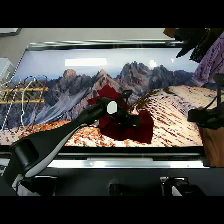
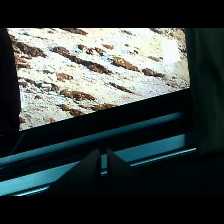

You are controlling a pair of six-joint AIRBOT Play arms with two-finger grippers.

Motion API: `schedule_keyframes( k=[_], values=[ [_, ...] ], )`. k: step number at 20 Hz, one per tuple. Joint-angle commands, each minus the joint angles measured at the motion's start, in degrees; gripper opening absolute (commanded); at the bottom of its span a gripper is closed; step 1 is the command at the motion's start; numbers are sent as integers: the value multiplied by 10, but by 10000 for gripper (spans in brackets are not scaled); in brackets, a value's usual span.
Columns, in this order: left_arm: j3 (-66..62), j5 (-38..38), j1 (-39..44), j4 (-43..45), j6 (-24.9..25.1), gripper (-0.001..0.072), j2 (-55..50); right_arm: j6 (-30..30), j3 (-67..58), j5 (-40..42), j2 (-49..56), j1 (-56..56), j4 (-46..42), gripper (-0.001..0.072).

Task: Fold the clothes and pants, and hang the long-sleeved shirts on hangers.

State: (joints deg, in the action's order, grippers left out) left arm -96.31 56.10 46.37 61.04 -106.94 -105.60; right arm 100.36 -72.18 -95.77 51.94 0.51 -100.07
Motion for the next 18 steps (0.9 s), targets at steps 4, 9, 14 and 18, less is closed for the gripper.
schedule_keyframes(
  k=[4, 9, 14, 18],
  values=[
    [-1, 92, -83, 92, 10, 539, 119, 178, 0, 141, 2, 0, 130, 255],
    [-1, 199, -171, 186, 9, 538, 229, 69, -32, 176, 101, -131, 432, 379],
    [0, 263, -227, 192, 9, 537, 249, -136, 2, 166, 176, -251, 452, 421],
    [0, 264, -236, 198, 9, 537, 246, -212, 96, 215, 245, -245, 471, 422]
  ],
)
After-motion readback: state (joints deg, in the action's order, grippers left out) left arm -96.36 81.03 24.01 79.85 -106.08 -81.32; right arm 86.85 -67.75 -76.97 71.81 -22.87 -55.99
